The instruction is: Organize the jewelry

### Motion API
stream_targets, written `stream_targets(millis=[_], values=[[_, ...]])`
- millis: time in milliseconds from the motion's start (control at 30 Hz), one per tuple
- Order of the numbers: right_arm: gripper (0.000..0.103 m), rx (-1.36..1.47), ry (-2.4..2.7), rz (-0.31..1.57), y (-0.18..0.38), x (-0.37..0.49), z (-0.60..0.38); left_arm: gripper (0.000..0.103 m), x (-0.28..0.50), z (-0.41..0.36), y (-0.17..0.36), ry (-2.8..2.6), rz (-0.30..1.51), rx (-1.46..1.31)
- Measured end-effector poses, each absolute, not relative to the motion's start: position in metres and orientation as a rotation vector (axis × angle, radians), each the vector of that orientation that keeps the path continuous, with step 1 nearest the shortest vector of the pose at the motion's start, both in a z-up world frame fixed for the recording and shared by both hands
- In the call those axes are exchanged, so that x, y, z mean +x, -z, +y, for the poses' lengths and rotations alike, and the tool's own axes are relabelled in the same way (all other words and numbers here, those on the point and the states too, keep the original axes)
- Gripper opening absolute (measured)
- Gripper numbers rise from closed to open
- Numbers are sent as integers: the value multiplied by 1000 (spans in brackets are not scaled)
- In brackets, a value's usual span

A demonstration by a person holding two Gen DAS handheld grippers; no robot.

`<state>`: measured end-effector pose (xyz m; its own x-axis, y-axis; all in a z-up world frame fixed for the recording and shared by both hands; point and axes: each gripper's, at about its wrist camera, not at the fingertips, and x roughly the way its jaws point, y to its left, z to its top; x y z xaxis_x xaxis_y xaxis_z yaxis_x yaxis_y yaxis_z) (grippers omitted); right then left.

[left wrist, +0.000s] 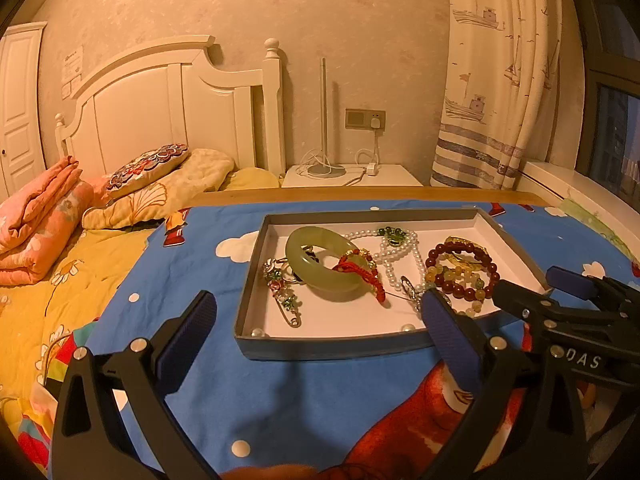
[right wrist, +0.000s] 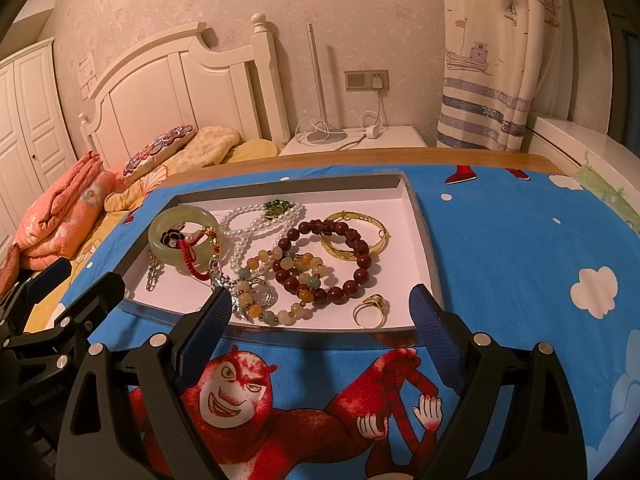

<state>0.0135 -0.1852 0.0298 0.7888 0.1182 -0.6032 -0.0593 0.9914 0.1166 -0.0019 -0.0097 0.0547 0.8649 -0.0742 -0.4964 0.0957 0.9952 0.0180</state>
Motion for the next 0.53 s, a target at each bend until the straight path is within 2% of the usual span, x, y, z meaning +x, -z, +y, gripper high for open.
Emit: stream_targets(millis=[367, 533], values=[[86, 97, -95, 656, -29, 13, -186, 101, -3, -7, -56, 90, 512, 15], [86, 94, -110, 757, -23, 1, -184, 101, 6, 2, -47, 111, 718, -67]])
